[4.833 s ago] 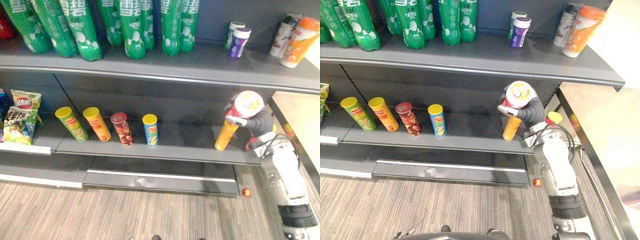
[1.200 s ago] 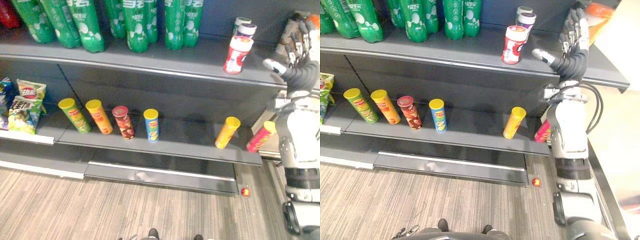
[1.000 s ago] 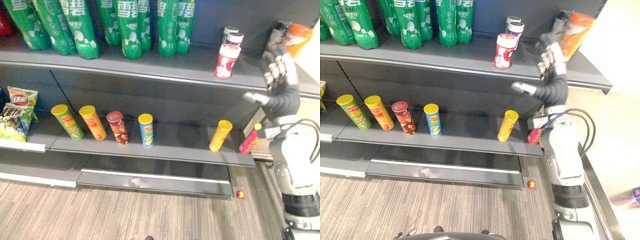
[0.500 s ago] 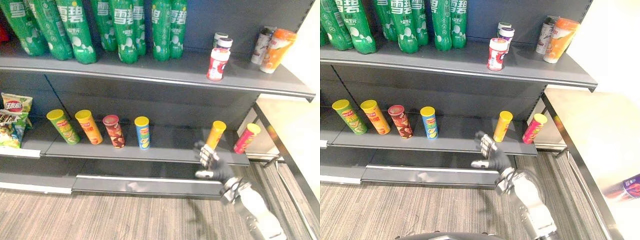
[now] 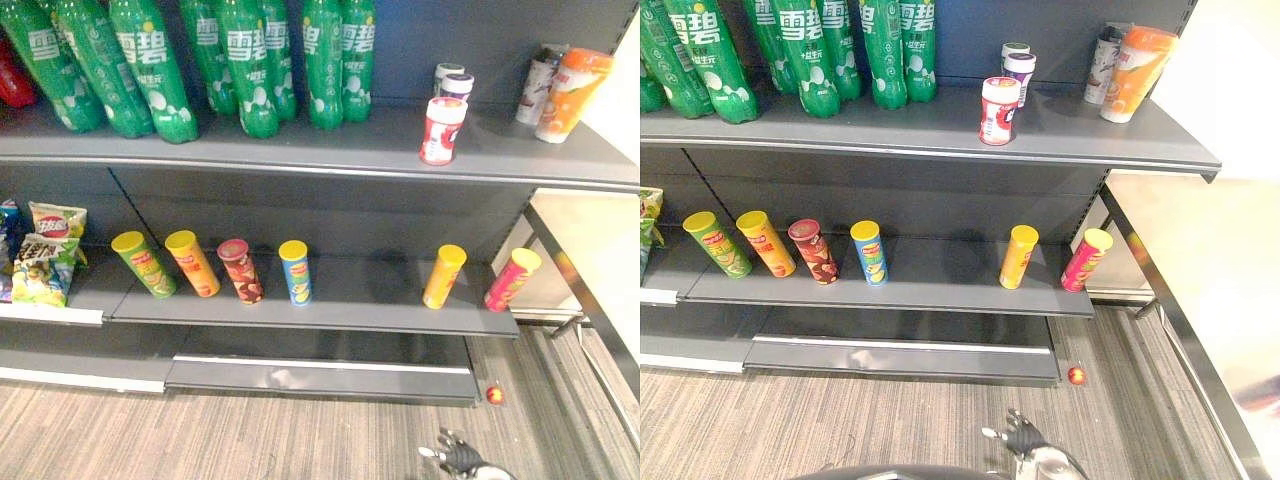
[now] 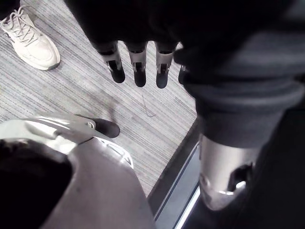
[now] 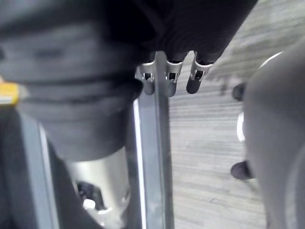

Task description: Put the gum and the chips on the shelf.

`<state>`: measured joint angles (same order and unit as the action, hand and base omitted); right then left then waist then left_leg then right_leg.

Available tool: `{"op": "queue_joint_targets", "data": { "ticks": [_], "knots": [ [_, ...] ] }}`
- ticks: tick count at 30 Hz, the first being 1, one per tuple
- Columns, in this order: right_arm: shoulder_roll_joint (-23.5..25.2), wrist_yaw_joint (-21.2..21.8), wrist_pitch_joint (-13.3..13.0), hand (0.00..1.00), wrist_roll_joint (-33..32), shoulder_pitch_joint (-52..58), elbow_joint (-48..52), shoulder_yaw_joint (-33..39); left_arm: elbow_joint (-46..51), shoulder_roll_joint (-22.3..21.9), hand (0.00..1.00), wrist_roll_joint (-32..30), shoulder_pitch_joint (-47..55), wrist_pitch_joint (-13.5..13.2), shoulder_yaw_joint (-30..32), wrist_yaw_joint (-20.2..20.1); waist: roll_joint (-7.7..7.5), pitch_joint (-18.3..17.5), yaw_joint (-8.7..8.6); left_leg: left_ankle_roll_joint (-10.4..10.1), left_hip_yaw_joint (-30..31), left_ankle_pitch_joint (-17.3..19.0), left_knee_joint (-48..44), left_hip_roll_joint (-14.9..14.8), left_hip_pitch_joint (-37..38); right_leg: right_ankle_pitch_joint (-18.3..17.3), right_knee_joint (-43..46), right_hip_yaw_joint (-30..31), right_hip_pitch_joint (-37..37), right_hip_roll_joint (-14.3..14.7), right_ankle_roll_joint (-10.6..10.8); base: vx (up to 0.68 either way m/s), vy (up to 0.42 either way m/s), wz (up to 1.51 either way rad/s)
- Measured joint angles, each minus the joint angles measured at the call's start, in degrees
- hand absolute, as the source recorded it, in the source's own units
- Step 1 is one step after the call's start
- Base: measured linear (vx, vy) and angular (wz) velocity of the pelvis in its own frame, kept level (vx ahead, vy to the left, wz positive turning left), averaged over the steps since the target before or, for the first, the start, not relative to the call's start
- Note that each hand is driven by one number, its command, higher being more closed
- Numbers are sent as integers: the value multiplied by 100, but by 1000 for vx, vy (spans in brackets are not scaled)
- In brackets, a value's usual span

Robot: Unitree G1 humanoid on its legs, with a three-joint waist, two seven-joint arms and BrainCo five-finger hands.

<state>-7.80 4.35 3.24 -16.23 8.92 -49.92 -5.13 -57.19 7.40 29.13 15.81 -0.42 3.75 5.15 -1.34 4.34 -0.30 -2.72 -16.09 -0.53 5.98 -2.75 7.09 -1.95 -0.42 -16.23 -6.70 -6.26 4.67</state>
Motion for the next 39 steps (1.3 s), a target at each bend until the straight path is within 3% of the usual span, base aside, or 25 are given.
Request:
{"op": "queue_joint_targets", "data": {
  "ticks": [4,9,11,12,13,15,16,17,19,20,22,26,27,28,30,31,32,33,39],
  "knots": [
    [1,-413,-229,0,72,-131,-536,487,-171,-47,0,123,-37,-29,-11,-57,34,80,-65,29,11,45,-1,26,101,-63,78,-21,-78,-38,27,-20,11,2],
    [68,-812,-362,0,172,117,-740,1104,-219,-41,0,230,-70,-72,-11,-139,36,115,-100,191,-111,154,-51,157,139,-548,857,68,278,-306,216,4,68,-1],
    [234,-988,-493,0,111,374,-743,1563,-216,23,0,235,-138,-55,-9,-175,-45,382,-122,246,-299,497,-685,201,-27,-632,1364,255,472,-538,318,56,104,-22],
    [270,-1024,-537,0,30,430,-753,1659,-220,27,0,235,-189,-29,-11,-177,-40,461,-119,276,-383,600,-835,186,-51,-607,1454,325,498,-553,354,-1,126,-61],
    [333,-1040,-671,0,-75,529,-818,1846,-259,27,0,238,-208,68,-17,-229,17,544,-120,342,-566,759,-1085,110,-137,-472,1585,473,636,-549,520,-23,159,-90],
    [411,-1016,-885,0,-170,665,-891,1989,-359,24,0,220,-293,124,-15,-420,76,626,-125,419,-1017,889,-1268,-37,-181,-100,1525,575,869,-448,474,-36,189,-120],
    [468,-1004,-991,0,-165,667,-893,2068,-353,-9,0,220,-327,119,-13,-549,215,713,-124,494,-1466,918,-1283,-190,-162,124,1343,436,923,-361,359,-83,196,-146],
    [475,-979,-1021,0,-143,625,-892,2065,-334,2,0,223,-331,111,-8,-604,140,805,-124,528,-1750,944,-1302,-264,-120,36,1587,72,1020,-438,198,-138,227,-179],
    [484,-899,-1110,0,-9,585,-910,2111,-311,35,0,272,-433,108,-9,-675,195,977,-129,533,-2390,958,-1311,-510,-39,-188,2384,-674,1133,-672,-150,-145,162,-180],
    [490,-878,-1153,0,37,574,-913,2161,-271,65,0,390,-510,96,-22,-733,201,977,-120,490,-2768,958,-1339,-740,-10,-204,2715,-914,1108,-748,-177,-84,77,-168],
    [492,-881,-1195,0,57,572,-932,2187,-185,106,0,442,-556,94,-85,-759,199,976,-130,428,-3043,953,-1359,-902,-10,-205,2768,-1022,924,-806,-176,-76,7,-124],
    [560,-1008,-1244,0,51,519,-949,2258,-146,137,0,458,-710,62,-130,-755,128,935,-123,209,-3475,866,-1276,-908,-79,-93,2119,-1060,410,-1030,-99,-96,-115,-83],
    [635,-1045,-1313,0,52,467,-949,2254,-156,190,0,514,-698,63,-128,-752,-7,881,-109,127,-3577,787,-1175,-800,-94,280,1755,-1062,355,-1077,-130,-82,-149,-77],
    [670,-1058,-1375,0,52,385,-950,2241,-186,200,0,578,-703,62,-128,-747,-49,879,-112,81,-3665,700,-1104,-776,-80,243,1533,-1076,300,-1020,-65,-143,-238,-82],
    [598,-1026,-1594,0,54,216,-940,2138,-214,157,0,610,-661,54,-128,-740,12,845,-86,-78,-3742,353,-599,-646,30,124,1174,-1430,301,-860,-88,-191,-224,-82],
    [604,-1017,-1663,0,59,196,-933,2086,-212,158,0,613,-628,40,-127,-741,-27,829,-71,-69,-3796,248,-470,-583,82,-11,1108,-1529,281,-855,-74,-203,-170,-72],
    [632,-978,-1757,0,66,180,-919,1992,-229,196,0,610,-599,20,-121,-739,-155,826,-65,-72,-3895,60,-217,-418,212,-365,955,-1637,195,-892,64,-195,-160,-36],
    [608,-899,-1780,0,65,183,-915,1991,-288,180,0,611,-587,9,-140,-716,-136,847,-128,-111,-3861,-114,3,-393,335,-444,983,-1668,149,-815,26,-167,-149,-23],
    [575,-575,-1784,0,2,335,-955,1990,-434,132,0,605,-599,-66,-124,-675,-51,744,-121,-59,-3698,-297,-8,-554,351,-511,1044,-1789,46,-658,66,-21,-64,9]
  ]
}}
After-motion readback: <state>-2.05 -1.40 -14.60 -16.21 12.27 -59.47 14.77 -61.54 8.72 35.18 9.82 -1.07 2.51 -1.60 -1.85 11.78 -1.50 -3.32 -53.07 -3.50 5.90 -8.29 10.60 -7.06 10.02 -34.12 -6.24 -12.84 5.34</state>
